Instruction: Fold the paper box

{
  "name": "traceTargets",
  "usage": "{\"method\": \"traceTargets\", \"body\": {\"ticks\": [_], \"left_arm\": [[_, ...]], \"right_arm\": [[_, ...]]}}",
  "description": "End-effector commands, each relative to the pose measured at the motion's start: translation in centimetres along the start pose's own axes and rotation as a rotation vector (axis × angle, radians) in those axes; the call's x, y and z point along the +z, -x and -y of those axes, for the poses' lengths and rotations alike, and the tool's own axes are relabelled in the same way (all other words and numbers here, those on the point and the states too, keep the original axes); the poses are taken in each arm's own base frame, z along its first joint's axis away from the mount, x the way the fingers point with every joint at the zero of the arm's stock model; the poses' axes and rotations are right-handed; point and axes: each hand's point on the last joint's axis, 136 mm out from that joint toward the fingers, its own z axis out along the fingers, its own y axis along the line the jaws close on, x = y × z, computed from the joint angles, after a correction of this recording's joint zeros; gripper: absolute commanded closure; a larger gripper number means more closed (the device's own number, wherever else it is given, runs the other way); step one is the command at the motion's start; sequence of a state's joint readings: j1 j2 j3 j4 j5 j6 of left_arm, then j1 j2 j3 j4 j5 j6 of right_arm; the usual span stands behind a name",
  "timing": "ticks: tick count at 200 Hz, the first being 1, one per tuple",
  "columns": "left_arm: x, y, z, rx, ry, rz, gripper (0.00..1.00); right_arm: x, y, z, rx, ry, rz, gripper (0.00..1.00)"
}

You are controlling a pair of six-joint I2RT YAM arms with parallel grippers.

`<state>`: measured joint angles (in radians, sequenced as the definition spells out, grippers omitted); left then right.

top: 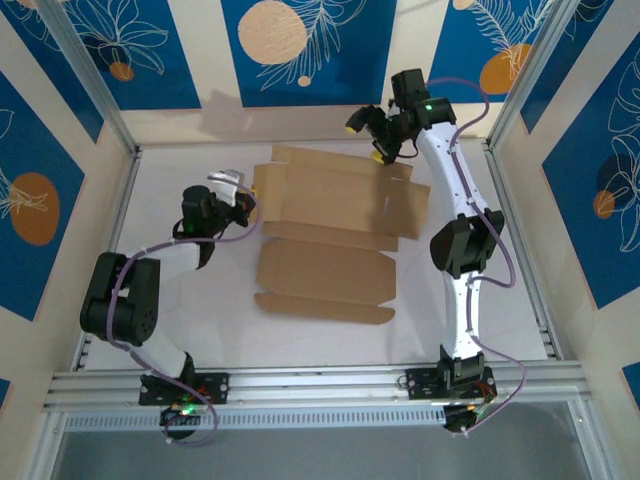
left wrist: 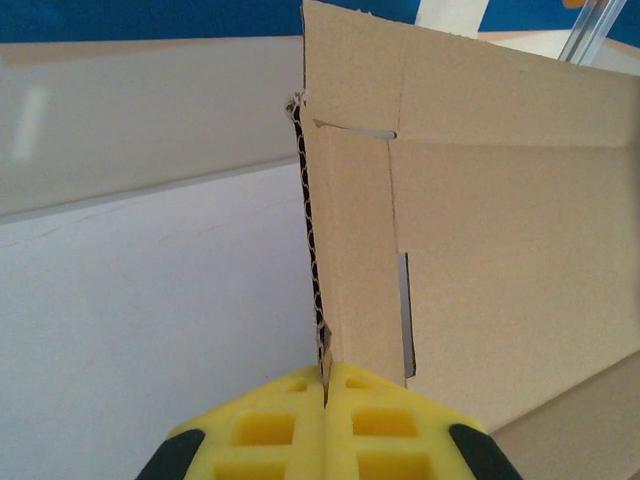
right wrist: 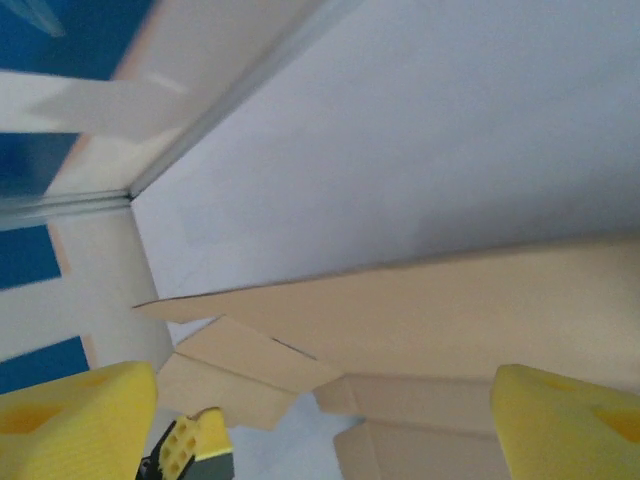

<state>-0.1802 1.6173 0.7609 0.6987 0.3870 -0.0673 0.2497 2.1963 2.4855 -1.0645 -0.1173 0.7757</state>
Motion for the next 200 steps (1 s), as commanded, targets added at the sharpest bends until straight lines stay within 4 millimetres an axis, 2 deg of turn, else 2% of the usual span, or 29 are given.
{"method": "traceTargets", "body": {"ticks": [1,21,45,59,70,80,101,121,155,175,200], "left_arm": [[-0.5,2.6,0.9,0.069,-0.015,0.100,1.00],[-0.6,2.4,1.3,0.086,-0.026,0.103,1.00],[-0.7,2.3,1.6,0.126,-0.032,0.109,1.00],[-0.8,2.2,1.6,0.133,-0.029,0.109,1.00],[-0.7,2.2,1.8,0.134,-0.036,0.110,1.00],[-0.7,2.2,1.9,0.136,-0.042,0.111,1.00],[-0.7,1.8,2.0,0.144,-0.045,0.105,1.00],[-0.7,1.7,1.9,0.151,-0.041,0.103,1.00],[-0.8,1.7,2.1,0.159,-0.043,0.108,1.00],[-0.7,1.6,2.0,0.158,-0.042,0.108,1.00],[-0.6,1.6,1.9,0.154,-0.035,0.110,1.00]], "right_arm": [[-0.6,-1.2,-3.8,-0.690,-0.005,0.090,0.15],[-0.3,-0.6,-3.3,-0.862,0.063,0.137,0.16],[1.2,-2.3,-3.7,-1.294,0.012,0.200,0.12],[2.1,-3.1,-3.5,-1.413,-0.013,0.171,0.11],[2.5,-3.0,-2.9,-1.446,-0.018,0.159,0.08],[2.8,-2.5,-2.4,-1.470,-0.040,0.159,0.00],[3.6,-2.5,-1.8,-1.511,-0.053,0.139,0.01],[4.9,-3.3,-1.1,-1.547,-0.053,0.096,0.00],[7.8,-4.6,0.6,-1.562,-0.073,0.019,0.02],[8.6,-5.6,0.8,-1.597,-0.069,-0.004,0.03],[8.8,-6.1,0.5,-1.632,-0.075,-0.003,0.13]]}}
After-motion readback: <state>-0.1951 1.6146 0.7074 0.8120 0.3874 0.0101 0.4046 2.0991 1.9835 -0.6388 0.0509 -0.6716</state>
